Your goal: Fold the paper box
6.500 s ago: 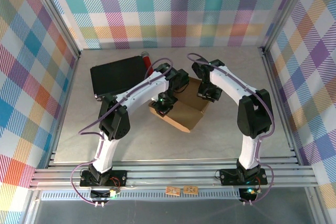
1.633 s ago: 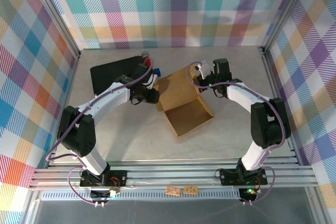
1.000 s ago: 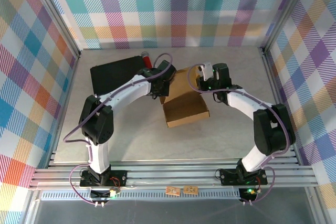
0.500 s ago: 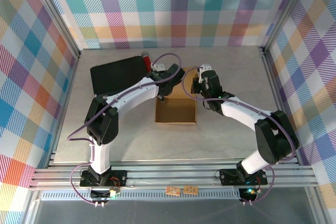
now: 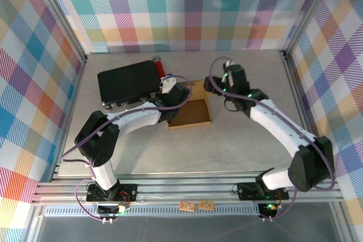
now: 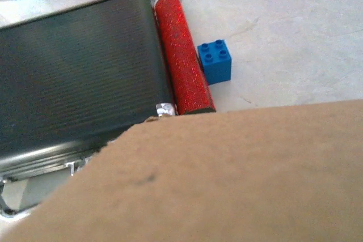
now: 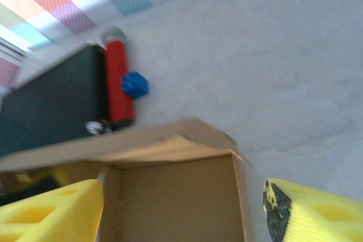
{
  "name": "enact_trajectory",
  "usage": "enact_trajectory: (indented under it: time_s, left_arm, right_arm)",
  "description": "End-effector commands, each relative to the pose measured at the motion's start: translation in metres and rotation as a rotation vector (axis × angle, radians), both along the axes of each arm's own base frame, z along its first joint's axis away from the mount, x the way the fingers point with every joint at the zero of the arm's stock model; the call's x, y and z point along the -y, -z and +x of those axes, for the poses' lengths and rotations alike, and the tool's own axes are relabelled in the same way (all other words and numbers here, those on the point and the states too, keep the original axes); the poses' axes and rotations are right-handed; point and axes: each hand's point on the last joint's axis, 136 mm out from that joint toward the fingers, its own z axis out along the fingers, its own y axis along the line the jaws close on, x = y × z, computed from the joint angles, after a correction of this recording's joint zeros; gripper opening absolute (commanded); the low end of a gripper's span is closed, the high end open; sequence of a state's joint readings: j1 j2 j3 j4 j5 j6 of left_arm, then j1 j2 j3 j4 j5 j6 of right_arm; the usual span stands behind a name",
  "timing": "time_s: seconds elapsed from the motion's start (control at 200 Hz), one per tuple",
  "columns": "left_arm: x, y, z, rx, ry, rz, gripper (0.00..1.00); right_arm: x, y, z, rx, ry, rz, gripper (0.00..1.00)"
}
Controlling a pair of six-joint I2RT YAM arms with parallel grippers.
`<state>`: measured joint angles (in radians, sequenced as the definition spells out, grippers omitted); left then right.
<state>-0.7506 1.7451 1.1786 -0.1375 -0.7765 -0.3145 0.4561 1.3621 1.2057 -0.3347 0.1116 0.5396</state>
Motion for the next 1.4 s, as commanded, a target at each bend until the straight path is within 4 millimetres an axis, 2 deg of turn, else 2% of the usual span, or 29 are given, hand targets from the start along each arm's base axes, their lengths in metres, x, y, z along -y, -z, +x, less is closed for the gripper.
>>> enact_trajectory:
  time_s: [0.0,0.075,0.155,0.225,0.33,0.36,0.475,0.56,0.65,0.97,1.135,1.235,1.395]
  left_arm:
    - [0.012,-0.032,0.007,0.103,0.092,0.022,0.00]
    - [0.015,-0.034,0.006,0.103,0.120,0.034,0.00]
    - [0.016,-0.034,0.005,0.102,0.138,0.041,0.00]
    - [0.019,-0.033,0.005,0.102,0.156,0.036,0.00]
    - [0.022,-0.031,0.005,0.100,0.170,0.033,0.00]
    - [0.022,-0.030,0.005,0.102,0.173,0.030,0.00]
    - [0.025,-0.025,0.005,0.103,0.185,0.026,0.00]
    - [0.026,-0.022,0.006,0.105,0.188,0.024,0.00]
    - [0.026,-0.020,0.007,0.102,0.187,0.023,0.00]
    - [0.039,-0.010,0.014,0.077,0.200,-0.018,0.00]
    - [0.040,-0.007,0.015,0.072,0.182,-0.045,0.00]
    - [0.042,-0.005,0.016,0.066,0.175,-0.066,0.00]
    - [0.046,-0.004,0.011,0.044,0.167,-0.151,0.00]
  right_arm:
    - [0.019,-0.017,-0.028,-0.198,0.006,0.110,0.78]
    - [0.036,-0.025,-0.018,-0.236,0.061,0.166,0.79]
    - [0.052,-0.021,0.002,-0.300,0.135,0.239,0.77]
    - [0.056,-0.012,0.024,-0.388,0.178,0.327,0.76]
    - [0.046,0.011,0.051,-0.590,0.181,0.458,0.69]
    - [0.043,0.024,0.056,-0.666,0.187,0.461,0.67]
    - [0.025,0.057,0.069,-0.861,0.149,0.491,0.59]
    - [0.018,0.074,0.074,-0.914,0.137,0.524,0.56]
    - [0.012,0.083,0.071,-0.961,0.126,0.541,0.53]
    - [-0.006,0.103,0.040,-1.074,0.119,0.595,0.51]
    - [-0.010,0.104,0.036,-1.080,0.124,0.601,0.48]
    - [-0.011,0.104,0.034,-1.084,0.125,0.596,0.43]
    - [-0.012,0.108,0.031,-1.086,0.122,0.576,0.40]
